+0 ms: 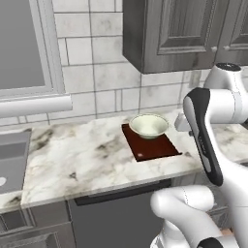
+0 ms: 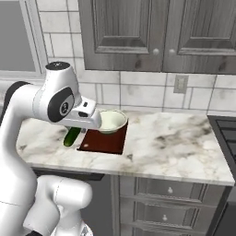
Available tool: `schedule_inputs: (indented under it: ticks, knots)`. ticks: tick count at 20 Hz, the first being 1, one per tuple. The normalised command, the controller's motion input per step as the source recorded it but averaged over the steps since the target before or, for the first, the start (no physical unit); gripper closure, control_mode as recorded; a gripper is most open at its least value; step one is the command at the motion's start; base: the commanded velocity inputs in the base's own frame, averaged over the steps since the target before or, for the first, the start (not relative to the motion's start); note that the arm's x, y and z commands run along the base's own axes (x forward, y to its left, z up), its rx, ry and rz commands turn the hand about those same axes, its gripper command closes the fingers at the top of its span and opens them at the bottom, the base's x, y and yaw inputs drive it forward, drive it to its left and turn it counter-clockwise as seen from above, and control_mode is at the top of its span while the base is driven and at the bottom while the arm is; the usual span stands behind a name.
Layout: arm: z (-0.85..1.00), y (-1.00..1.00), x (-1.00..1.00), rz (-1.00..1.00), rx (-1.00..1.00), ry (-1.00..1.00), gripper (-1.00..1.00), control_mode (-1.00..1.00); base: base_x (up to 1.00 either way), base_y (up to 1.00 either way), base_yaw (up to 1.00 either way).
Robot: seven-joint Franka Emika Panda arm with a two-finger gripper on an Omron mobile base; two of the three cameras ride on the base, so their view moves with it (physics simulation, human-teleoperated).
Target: Place the two vegetables and bowl onto the tray for setting up a vegetable dip station.
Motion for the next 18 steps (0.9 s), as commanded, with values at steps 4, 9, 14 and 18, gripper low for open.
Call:
schedule_inputs:
  ticks: [4, 9, 14, 18]
  knots:
    - [0.00, 0.00, 0.00, 0.00, 0.00, 0.00, 1.00, 1.00, 0.49, -0.01, 0.00]
    - [0.00, 0.00, 0.00, 0.00, 0.00, 0.00, 1.00, 1.00, 0.52, 0.00, 0.00]
    - [0.00, 0.00, 0.00, 0.00, 0.00, 0.00, 1.00, 1.00, 0.45, 0.00, 0.00]
    - [0.00, 0.00, 0.00, 0.00, 0.00, 0.00, 1.00, 1.00, 0.19, 0.00, 0.00]
